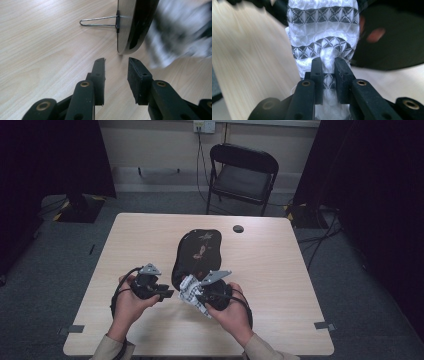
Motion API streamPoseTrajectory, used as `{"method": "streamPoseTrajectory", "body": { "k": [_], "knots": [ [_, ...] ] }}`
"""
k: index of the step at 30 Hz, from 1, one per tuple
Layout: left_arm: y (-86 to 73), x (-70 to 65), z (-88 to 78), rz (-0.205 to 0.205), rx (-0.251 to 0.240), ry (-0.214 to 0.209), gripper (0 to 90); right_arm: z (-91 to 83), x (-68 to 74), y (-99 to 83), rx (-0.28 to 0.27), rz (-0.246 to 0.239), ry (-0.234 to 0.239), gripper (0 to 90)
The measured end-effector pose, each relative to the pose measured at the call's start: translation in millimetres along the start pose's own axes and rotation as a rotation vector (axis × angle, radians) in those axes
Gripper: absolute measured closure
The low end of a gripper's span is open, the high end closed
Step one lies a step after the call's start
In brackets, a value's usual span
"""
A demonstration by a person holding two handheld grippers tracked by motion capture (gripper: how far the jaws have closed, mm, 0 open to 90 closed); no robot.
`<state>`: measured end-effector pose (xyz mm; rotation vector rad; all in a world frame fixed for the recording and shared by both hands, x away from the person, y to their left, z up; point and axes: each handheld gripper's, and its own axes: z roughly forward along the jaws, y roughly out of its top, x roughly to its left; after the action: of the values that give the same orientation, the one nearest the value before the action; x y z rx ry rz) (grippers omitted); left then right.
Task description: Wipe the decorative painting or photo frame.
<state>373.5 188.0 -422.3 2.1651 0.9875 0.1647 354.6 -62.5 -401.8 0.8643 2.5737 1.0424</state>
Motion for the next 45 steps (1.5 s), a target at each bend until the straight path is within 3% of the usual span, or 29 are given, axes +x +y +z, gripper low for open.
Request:
{"method": "streamPoseTrajectory", "body": {
  "k": [4,8,17,26,34,39,45],
  "knots": [
    [-1.2,2.8,-3.9,-0.007,-0.004,0.006,64.6,-15.3,0.5,19.5,-0.053,-0.012,-0.004,79.6],
    [-3.1,5.7,-7.4,-0.023,-0.014,0.017,61.9,-12.9,5.2,25.8,-0.056,-0.022,0.005,79.5],
    [-7.3,12.9,-9.8,-0.045,-0.016,0.042,57.2,27.9,11.8,-8.2,0.05,-0.015,0.051,79.5],
    [-9.6,18.0,-9.0,-0.06,-0.019,0.066,46.0,48.3,18.5,-28.9,0.115,-0.024,0.074,79.5],
    [-12.0,22.8,-8.2,-0.067,-0.013,0.088,36.0,52.2,20.7,-29.9,0.115,-0.026,0.081,79.5],
    [-13.4,27.1,-8.7,-0.083,-0.036,0.093,27.5,55.6,22.6,-30.1,0.12,-0.026,0.087,79.4],
    [-14.2,28.7,-9.1,-0.086,-0.039,0.094,26.3,60.0,20.9,-28.6,0.129,-0.029,0.09,79.4]
  ]
}}
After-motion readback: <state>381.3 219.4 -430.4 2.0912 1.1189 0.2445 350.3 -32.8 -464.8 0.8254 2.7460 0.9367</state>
